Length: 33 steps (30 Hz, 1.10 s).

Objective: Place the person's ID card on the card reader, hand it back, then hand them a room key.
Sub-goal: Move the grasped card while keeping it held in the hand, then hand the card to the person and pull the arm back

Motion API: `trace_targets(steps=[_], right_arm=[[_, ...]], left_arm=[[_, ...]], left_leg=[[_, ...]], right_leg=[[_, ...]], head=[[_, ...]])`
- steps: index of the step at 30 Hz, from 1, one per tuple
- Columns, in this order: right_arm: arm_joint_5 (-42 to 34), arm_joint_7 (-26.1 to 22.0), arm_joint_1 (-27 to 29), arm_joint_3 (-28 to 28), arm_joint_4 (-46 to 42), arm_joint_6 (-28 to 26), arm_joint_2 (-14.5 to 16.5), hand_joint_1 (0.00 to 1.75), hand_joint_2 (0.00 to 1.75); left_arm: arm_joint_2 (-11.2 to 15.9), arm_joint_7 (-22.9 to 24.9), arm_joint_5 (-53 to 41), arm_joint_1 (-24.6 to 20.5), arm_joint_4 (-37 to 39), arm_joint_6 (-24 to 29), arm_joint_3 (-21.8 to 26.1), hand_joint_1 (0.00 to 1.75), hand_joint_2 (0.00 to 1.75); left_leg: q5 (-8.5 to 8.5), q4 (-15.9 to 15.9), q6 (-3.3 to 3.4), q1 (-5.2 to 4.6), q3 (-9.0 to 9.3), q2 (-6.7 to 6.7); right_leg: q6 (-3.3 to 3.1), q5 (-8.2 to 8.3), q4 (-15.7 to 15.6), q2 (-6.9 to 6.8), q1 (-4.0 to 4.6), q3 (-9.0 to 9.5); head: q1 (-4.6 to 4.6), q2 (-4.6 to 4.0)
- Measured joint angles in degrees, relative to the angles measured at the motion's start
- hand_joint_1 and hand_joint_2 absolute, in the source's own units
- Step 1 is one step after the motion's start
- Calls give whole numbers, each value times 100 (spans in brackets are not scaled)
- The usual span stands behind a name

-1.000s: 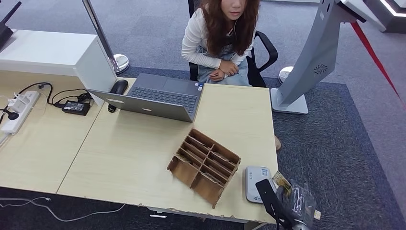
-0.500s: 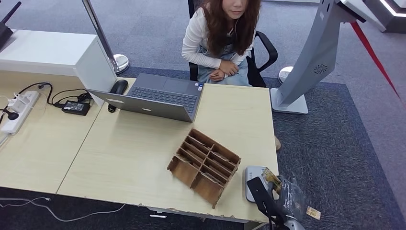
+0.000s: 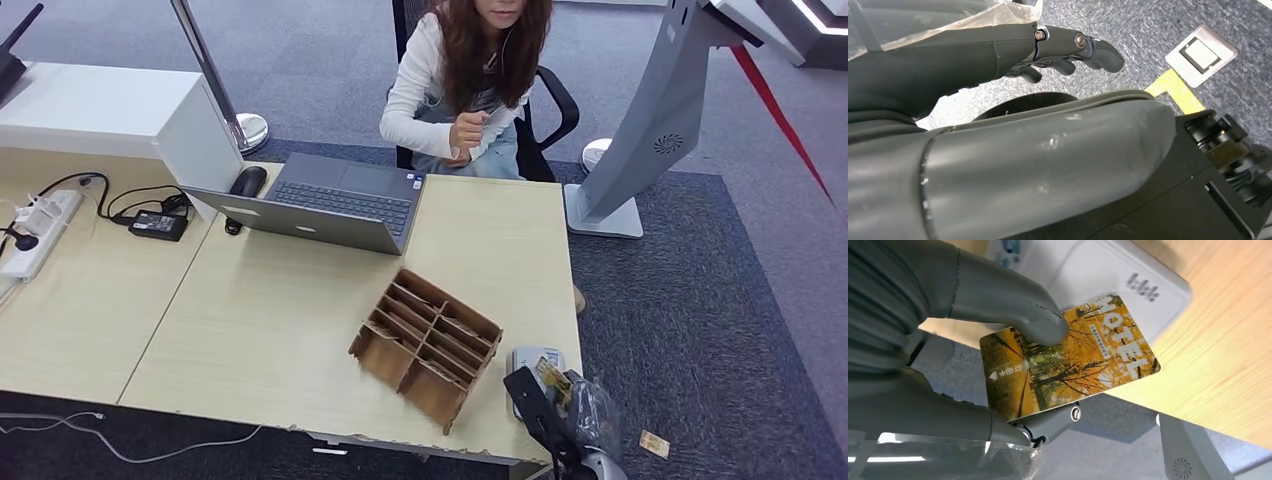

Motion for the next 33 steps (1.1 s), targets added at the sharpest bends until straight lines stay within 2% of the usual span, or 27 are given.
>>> trace_targets(steps=[5,8,14,19,25,33], right_arm=[[-292,43,-349,224,401,-343,-29,175,175],[-270,120,-343,301,443,-566,-96,175,175],[134,82,-75,266,-340,-575,-271,175,175],[596,51,-262,145,-1351,-179,-343,175,175],[1239,237,-678,180,-2464,281,-388,175,175],[1348,608,-1494,555,-3071,853,-407,175,175]], left_arm=[[0,22,10,-16,10,-103,-84,0,0],[0,58,34,-26,14,-131,-142,0,0],[0,81,111,-45,44,-72,-248,0,0],[0,44,114,-54,60,-11,-296,0,0],[10,-96,198,-57,88,70,-350,0,0],[40,-204,214,-45,103,111,-353,0,0]], left_leg=[[1,1,0,0,4,-1],[1,2,0,-1,4,-2],[-1,2,1,-4,-3,-1],[1,2,0,-2,-1,-1],[3,2,-1,-2,1,-1],[3,2,-1,-2,0,-2]], right_leg=[[0,0,0,-1,-1,1],[1,0,0,-2,-2,1],[1,0,0,3,-4,-3],[1,1,0,3,-3,-3],[2,4,4,3,-2,4],[2,3,5,1,-2,5]], head=[[0,0],[0,0],[0,0],[0,0],[-1,0],[-4,0]])
